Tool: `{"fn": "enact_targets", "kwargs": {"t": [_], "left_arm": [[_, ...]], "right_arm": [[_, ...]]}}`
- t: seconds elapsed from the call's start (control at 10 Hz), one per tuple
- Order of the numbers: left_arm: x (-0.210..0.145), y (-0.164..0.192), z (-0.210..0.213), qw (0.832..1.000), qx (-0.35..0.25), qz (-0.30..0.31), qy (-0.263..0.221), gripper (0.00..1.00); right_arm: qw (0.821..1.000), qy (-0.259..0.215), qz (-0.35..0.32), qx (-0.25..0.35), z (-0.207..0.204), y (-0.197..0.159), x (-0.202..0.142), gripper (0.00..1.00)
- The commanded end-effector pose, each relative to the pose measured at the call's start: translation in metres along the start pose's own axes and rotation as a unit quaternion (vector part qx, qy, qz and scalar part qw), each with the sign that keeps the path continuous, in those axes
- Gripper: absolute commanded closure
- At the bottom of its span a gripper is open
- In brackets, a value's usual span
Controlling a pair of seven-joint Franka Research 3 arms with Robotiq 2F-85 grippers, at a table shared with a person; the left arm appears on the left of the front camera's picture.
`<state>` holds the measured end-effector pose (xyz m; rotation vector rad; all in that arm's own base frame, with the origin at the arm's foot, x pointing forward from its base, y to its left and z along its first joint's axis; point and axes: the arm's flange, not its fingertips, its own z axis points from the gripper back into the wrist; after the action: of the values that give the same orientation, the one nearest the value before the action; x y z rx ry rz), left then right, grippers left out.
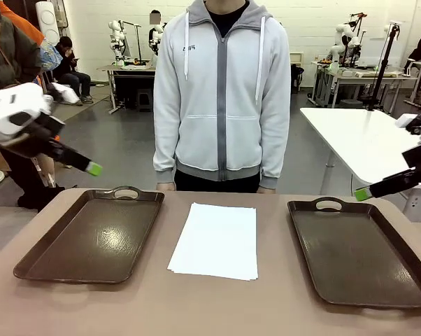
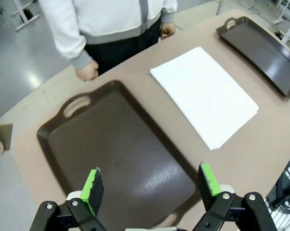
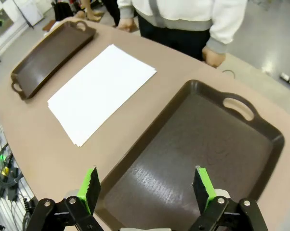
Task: Sort the A4 documents.
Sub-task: Receive the A4 Paper.
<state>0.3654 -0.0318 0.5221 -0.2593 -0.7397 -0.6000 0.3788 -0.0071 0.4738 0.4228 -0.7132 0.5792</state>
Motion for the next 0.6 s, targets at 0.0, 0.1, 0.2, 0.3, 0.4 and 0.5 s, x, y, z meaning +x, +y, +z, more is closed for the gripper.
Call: {"fn": "enact_targets", "kwargs": {"t": [0.0,0.1,0.2,0.3,0.4,0.5], "left_arm": [[-0.092,-0.021,0.016,1.000,0.000,0.006,0.016,0.00],[-0.098,-0.017,0.019,1.000,-0.006,0.016,0.021,0.00],[-0.102,-0.015,0.022,0.999,-0.010,0.024,0.022,0.00],[-0.105,-0.015,0.023,0.999,-0.015,0.031,0.021,0.00],[-0.110,-0.009,0.024,0.998,-0.022,0.047,0.018,0.00],[-0.112,-0.008,0.022,0.998,-0.031,0.056,0.017,0.00]], "right_arm": [[1.000,-0.027,-0.001,0.002,0.009,0.005,-0.004,0.00],[0.999,-0.032,-0.005,0.004,0.013,0.003,-0.003,0.00],[0.999,-0.035,-0.005,0.006,0.016,0.001,-0.002,0.00],[0.999,-0.037,-0.001,0.007,0.019,0.000,-0.001,0.00],[0.999,-0.033,0.002,0.004,0.022,-0.001,0.000,0.00],[1.000,-0.029,0.001,0.003,0.023,-0.002,0.002,0.00]]}}
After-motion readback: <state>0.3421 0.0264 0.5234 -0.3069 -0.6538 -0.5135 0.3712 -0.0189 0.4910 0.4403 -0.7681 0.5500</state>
